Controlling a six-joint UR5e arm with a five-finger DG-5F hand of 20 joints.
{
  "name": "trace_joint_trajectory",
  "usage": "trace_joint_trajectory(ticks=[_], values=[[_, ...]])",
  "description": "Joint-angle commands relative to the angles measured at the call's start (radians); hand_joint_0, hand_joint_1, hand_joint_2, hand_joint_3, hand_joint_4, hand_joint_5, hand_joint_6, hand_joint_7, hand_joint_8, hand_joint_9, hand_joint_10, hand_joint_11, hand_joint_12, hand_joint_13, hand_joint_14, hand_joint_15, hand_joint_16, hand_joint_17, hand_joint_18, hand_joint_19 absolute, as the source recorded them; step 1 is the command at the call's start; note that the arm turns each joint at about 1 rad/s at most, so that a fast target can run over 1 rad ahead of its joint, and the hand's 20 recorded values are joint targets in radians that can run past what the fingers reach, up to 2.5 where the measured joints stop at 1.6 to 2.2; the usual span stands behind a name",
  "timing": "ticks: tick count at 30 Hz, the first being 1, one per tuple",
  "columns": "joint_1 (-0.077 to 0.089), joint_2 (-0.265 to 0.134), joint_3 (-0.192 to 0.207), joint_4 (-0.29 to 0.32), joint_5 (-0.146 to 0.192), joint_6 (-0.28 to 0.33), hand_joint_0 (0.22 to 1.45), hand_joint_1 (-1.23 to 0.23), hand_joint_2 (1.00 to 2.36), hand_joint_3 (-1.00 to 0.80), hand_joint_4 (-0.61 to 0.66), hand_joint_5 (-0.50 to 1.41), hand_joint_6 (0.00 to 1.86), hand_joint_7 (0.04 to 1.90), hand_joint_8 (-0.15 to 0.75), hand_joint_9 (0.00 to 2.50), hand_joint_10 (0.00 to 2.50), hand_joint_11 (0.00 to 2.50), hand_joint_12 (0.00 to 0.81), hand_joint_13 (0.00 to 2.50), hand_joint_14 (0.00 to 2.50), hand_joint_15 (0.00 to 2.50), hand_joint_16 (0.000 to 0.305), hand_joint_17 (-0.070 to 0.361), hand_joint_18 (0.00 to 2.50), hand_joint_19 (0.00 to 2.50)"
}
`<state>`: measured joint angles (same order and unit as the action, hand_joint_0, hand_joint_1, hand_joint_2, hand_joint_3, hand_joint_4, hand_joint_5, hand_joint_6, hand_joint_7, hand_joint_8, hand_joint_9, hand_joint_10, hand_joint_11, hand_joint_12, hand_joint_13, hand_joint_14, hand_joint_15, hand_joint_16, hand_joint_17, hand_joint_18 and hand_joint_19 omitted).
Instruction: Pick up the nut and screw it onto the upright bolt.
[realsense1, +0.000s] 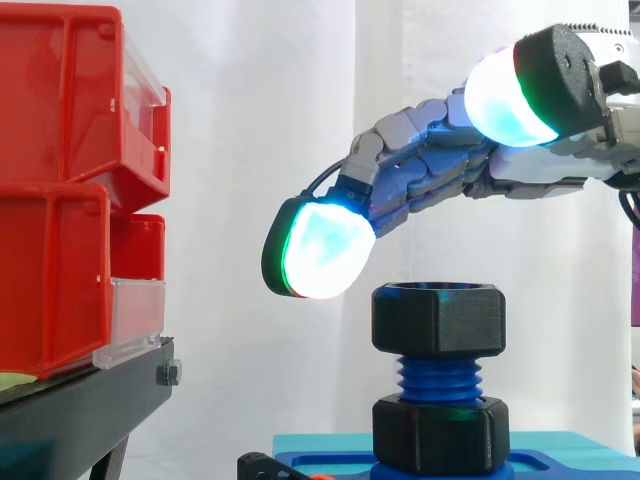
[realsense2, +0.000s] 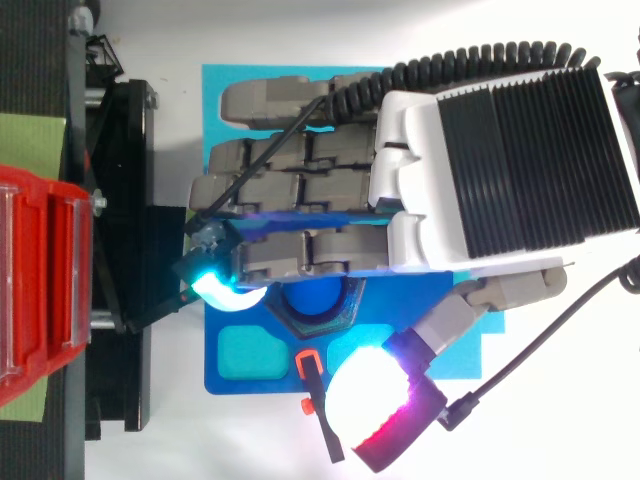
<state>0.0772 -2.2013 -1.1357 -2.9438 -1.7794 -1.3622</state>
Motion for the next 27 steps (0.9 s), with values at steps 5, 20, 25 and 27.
trace_joint_trajectory(ticks=[5, 20, 25, 27], values=[[-0.002, 0.0, -0.032, 0.0, -0.002, 0.0, 0.48, -0.08, 1.0, -0.5, 0.14, -0.18, 0.5, 0.69, 0.232, 0.37, 0.0, 0.0, 0.3, 0.33, 0.0, 0.0, 0.036, 0.08, 0.16, 0.0], [-0.027, 0.0, -0.041, 0.011, -0.008, -0.002, 0.5, -0.1, 1.0, -0.5, 0.22, -0.11, 0.5, 1.13, 0.27, 0.48, 0.0, 0.0, 0.267, 0.41, 0.0, 0.0, 0.029, 0.066, 0.19, 0.0], [-0.039, 0.0, -0.041, 0.015, -0.017, -0.002, 0.51, -0.11, 1.0, -0.5, 0.21, -0.09, 0.5, 1.24, 0.278, 0.51, 0.0, 0.0, 0.261, 0.45, 0.0, 0.0, 0.027, 0.061, 0.21, 0.0], [-0.046, 0.0, -0.041, 0.015, -0.025, -0.005, 0.51, -0.12, 1.0, -0.5, 0.23, -0.09, 0.5, 1.28, 0.278, 0.52, 0.0, 0.0, 0.257, 0.46, 0.0, 0.0, 0.027, 0.06, 0.23, 0.0]])
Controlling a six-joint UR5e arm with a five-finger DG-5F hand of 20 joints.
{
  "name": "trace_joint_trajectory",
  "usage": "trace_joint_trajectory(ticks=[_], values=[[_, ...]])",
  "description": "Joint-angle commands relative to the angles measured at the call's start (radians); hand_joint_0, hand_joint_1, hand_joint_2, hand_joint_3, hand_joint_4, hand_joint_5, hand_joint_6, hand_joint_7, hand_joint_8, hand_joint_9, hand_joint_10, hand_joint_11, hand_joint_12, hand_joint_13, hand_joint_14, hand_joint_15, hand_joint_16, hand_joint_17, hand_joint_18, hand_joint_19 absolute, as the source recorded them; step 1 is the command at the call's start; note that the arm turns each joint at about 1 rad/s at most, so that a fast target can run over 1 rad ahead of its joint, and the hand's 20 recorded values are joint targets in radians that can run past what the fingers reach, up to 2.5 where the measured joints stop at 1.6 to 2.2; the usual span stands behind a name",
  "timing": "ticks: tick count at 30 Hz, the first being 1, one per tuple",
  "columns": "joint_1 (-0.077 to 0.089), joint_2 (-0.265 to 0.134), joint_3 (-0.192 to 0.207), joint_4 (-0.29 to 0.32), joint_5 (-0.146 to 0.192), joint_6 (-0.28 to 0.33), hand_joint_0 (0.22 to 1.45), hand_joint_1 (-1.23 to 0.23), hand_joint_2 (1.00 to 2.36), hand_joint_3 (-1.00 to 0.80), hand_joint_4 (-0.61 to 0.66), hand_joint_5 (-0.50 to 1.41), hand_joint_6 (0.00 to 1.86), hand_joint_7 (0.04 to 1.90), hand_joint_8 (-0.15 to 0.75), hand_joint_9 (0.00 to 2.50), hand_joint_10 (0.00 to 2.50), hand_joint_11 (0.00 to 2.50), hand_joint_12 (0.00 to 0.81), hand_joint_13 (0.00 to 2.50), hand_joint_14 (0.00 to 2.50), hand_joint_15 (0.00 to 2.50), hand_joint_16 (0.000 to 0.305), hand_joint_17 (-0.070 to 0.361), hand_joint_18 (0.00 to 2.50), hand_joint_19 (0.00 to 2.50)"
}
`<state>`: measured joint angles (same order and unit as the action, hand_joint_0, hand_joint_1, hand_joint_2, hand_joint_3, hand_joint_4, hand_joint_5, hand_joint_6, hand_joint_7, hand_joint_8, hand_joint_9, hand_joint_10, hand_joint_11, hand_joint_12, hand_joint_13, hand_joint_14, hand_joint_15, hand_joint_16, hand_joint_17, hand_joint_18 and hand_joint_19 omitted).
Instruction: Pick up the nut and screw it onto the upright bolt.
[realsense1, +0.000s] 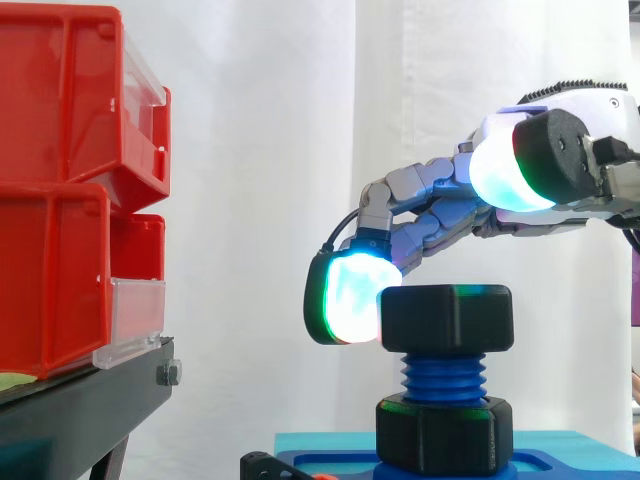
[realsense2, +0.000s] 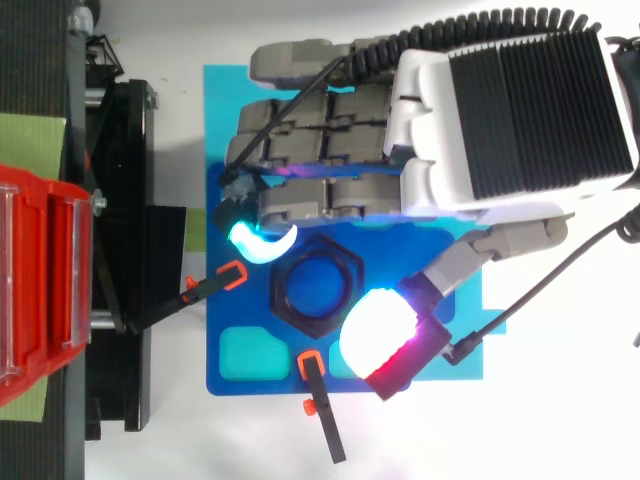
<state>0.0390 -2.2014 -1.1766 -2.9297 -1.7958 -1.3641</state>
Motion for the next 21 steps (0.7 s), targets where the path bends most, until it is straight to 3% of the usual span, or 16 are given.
trace_joint_trajectory(ticks=[1, 4, 15, 20, 21], values=[[-0.008, 0.0, 0.0, 0.001, -0.008, -0.003, 0.51, -0.12, 1.0, -0.5, 0.22, -0.08, 0.5, 1.3, 0.279, 0.52, 0.0, 0.0, 0.254, 0.47, 0.0, 0.0, 0.026, 0.059, 0.24, 0.0], [-0.025, 0.0, 0.0, -0.002, -0.022, -0.013, 0.51, -0.12, 1.0, -0.5, 0.22, -0.07, 0.5, 1.35, 0.284, 0.54, 0.0, 0.0, 0.25, 0.5, 0.0, 0.0, 0.025, 0.057, 0.27, 0.0], [-0.059, 0.0, 0.0, 0.001, -0.045, -0.021, 0.52, -0.13, 1.0, -0.5, 0.23, -0.04, 0.5, 1.45, 0.296, 0.6, 0.0, 0.0, 0.238, 0.55, 0.0, 0.0, 0.023, 0.052, 0.31, 0.0], [-0.073, 0.0, 0.0, 0.004, -0.062, -0.021, 0.52, -0.13, 1.0, -0.5, 0.26, -0.07, 0.5, 1.24, 0.292, 0.6, 0.0, 0.0, 0.238, 0.55, 0.0, 0.0, 0.023, 0.053, 0.31, 0.0], [-0.073, 0.0, 0.0, 0.006, -0.063, -0.021, 0.52, -0.13, 1.0, -0.5, 0.27, -0.09, 0.5, 1.12, 0.288, 0.59, 0.0, 0.0, 0.24, 0.55, 0.0, 0.0, 0.024, 0.053, 0.31, 0.0]])
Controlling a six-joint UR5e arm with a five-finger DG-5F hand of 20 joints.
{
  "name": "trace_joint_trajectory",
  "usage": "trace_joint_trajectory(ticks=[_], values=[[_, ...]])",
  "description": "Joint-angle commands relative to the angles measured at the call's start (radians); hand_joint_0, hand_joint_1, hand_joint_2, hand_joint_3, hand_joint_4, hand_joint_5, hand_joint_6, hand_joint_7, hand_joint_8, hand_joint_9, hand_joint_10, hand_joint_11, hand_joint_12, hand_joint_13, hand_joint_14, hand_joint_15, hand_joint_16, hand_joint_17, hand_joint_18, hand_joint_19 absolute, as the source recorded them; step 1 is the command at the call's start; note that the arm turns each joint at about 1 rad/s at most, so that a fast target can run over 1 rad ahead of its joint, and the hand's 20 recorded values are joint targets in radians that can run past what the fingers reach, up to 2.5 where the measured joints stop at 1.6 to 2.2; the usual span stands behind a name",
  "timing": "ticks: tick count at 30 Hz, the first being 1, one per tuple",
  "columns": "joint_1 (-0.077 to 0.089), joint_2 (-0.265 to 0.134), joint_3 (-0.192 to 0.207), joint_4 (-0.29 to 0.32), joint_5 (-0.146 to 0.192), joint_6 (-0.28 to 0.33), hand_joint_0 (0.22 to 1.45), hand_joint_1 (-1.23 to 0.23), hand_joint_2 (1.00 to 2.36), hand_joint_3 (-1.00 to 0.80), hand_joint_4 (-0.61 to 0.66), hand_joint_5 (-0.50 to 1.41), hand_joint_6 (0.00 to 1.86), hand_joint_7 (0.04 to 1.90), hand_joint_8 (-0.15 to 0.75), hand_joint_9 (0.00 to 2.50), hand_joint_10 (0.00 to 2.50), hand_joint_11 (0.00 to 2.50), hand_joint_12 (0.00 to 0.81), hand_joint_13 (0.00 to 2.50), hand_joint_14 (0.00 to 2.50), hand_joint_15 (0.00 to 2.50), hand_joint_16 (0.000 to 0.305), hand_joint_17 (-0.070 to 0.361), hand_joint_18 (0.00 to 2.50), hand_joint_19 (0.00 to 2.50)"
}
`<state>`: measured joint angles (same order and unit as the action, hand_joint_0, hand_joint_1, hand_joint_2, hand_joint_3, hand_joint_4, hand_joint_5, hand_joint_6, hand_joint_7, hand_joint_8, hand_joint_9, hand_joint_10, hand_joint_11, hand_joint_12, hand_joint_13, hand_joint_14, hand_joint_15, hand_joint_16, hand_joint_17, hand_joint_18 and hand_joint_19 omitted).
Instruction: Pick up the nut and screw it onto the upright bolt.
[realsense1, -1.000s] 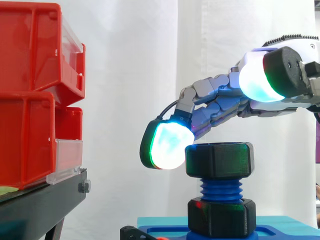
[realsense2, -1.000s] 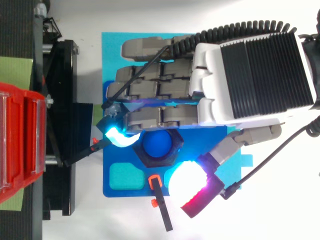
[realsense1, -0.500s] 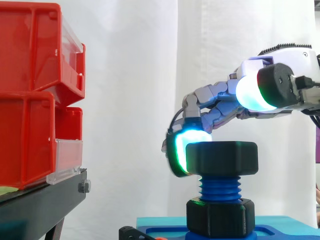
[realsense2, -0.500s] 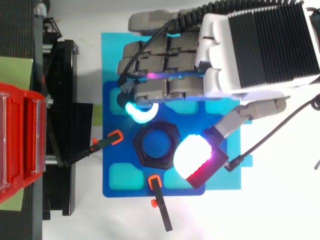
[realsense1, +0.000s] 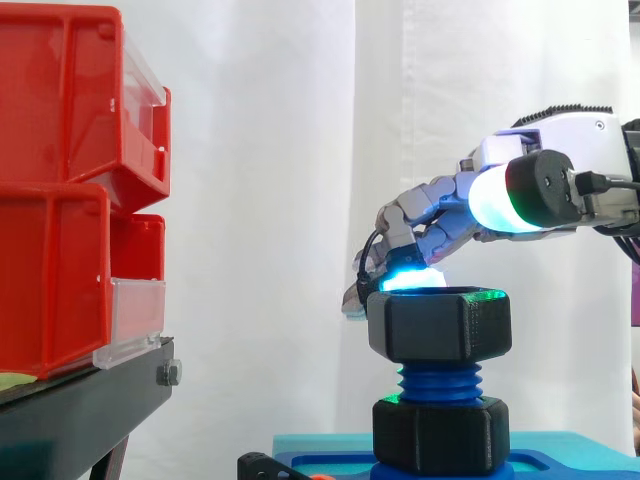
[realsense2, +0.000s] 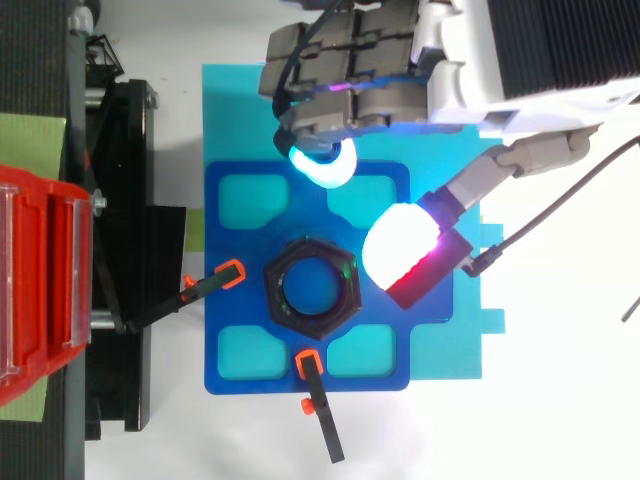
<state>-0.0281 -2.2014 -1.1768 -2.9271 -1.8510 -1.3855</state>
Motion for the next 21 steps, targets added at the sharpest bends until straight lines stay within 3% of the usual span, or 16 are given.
trace_joint_trajectory(ticks=[1, 4, 8, 16, 20, 21], values=[[-0.007, 0.0, 0.0, 0.006, -0.01, -0.001, 0.52, -0.13, 1.0, -0.5, 0.28, -0.1, 0.5, 1.03, 0.284, 0.58, 0.0, 0.0, 0.244, 0.54, 0.0, 0.0, 0.024, 0.054, 0.3, 0.0], [-0.01, 0.0, 0.0, 0.017, -0.016, -0.001, 0.51, -0.12, 1.0, -0.5, 0.22, -0.13, 0.5, 0.83, 0.271, 0.54, 0.0, 0.0, 0.249, 0.52, 0.0, 0.0, 0.025, 0.057, 0.29, 0.0], [-0.012, 0.0, 0.008, 0.04, -0.024, 0.0, 0.5, -0.11, 1.0, -0.5, 0.18, -0.16, 0.5, 0.7, 0.244, 0.46, 0.0, 0.0, 0.267, 0.44, 0.0, 0.0, 0.028, 0.064, 0.22, 0.0], [0.013, 0.0, 0.013, 0.059, -0.017, 0.002, 0.48, -0.06, 1.0, -0.5, 0.15, -0.18, 0.5, 0.62, 0.211, 0.31, 0.0, 0.0, 0.305, 0.25, 0.0, 0.0, 0.035, 0.079, 0.05, 0.0], [0.042, -0.001, 0.011, 0.074, -0.004, 0.002, 0.48, -0.05, 1.0, -0.5, 0.15, -0.18, 0.5, 0.62, 0.207, 0.29, 0.0, 0.0, 0.305, 0.22, 0.0, 0.0, 0.035, 0.08, 0.01, 0.0], [0.057, -0.011, 0.011, 0.071, 0.015, 0.002, 0.48, -0.05, 1.0, -0.5, 0.15, -0.18, 0.5, 0.63, 0.207, 0.29, 0.0, 0.0, 0.307, 0.22, 0.0, 0.0, 0.036, 0.08, 0.01, 0.0]])
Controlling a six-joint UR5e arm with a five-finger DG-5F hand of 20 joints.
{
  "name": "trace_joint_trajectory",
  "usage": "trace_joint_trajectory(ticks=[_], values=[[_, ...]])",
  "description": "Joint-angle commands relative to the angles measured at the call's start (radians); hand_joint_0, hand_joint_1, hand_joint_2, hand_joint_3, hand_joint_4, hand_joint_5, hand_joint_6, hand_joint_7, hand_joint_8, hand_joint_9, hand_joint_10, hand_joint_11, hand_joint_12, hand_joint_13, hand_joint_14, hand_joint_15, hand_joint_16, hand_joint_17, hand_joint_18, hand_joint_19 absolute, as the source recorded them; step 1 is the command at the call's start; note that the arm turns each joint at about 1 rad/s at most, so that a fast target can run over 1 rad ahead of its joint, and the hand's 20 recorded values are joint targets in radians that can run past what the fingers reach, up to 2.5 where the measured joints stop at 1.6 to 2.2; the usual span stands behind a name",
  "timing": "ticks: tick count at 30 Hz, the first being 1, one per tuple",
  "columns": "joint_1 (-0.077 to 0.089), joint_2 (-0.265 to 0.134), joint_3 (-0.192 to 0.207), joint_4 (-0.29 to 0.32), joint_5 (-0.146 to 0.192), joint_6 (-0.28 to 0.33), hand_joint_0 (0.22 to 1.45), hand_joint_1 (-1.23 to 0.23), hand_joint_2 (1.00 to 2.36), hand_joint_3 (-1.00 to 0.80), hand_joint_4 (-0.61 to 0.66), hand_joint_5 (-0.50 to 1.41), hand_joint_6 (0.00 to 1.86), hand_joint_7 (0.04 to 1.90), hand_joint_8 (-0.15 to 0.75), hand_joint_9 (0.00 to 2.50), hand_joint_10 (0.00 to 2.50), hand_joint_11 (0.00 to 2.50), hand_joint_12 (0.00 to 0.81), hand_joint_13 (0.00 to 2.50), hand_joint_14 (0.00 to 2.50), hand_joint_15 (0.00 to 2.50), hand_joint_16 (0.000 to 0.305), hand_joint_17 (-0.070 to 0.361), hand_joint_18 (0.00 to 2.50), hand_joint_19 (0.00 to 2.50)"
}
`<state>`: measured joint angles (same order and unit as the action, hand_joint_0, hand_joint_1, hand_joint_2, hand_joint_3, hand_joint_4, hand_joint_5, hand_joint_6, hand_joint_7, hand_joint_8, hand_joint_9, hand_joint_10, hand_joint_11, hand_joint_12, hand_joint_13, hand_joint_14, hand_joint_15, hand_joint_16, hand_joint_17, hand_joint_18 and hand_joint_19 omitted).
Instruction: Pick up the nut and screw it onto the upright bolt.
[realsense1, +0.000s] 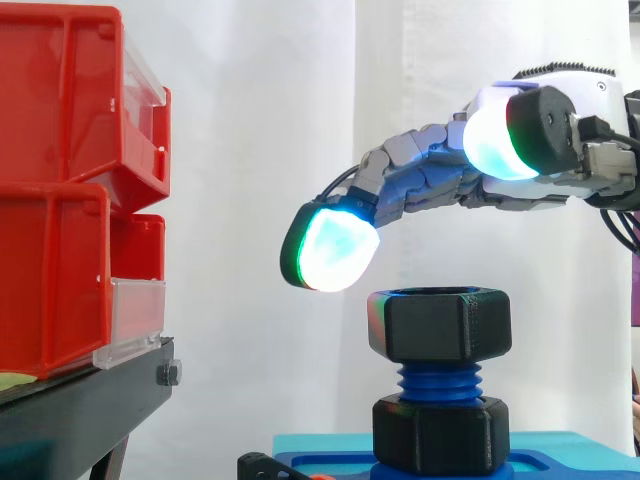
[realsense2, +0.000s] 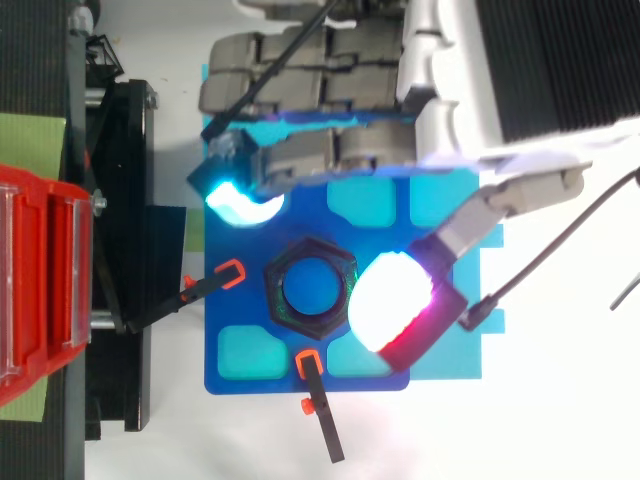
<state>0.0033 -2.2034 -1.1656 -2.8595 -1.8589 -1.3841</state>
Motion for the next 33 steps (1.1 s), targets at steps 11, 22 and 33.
trace_joint_trajectory(ticks=[11, 22, 33], values=[[0.061, -0.024, 0.0, -0.001, 0.046, 0.036, 0.49, -0.05, 1.0, -0.5, 0.19, -0.15, 0.5, 0.79, 0.24, 0.36, 0.0, 0.0, 0.313, 0.29, 0.0, 0.0, 0.036, 0.082, 0.09, 0.0], [0.063, -0.024, -0.002, -0.021, 0.047, 0.037, 0.5, -0.07, 1.0, -0.5, 0.26, -0.11, 0.5, 1.07, 0.267, 0.45, 0.0, 0.0, 0.281, 0.38, 0.0, 0.0, 0.031, 0.069, 0.15, 0.0], [0.038, -0.024, 0.0, -0.017, 0.032, 0.036, 0.51, -0.09, 1.0, -0.5, 0.24, -0.08, 0.5, 1.28, 0.279, 0.52, 0.0, 0.0, 0.263, 0.45, 0.0, 0.0, 0.027, 0.061, 0.21, 0.0]])
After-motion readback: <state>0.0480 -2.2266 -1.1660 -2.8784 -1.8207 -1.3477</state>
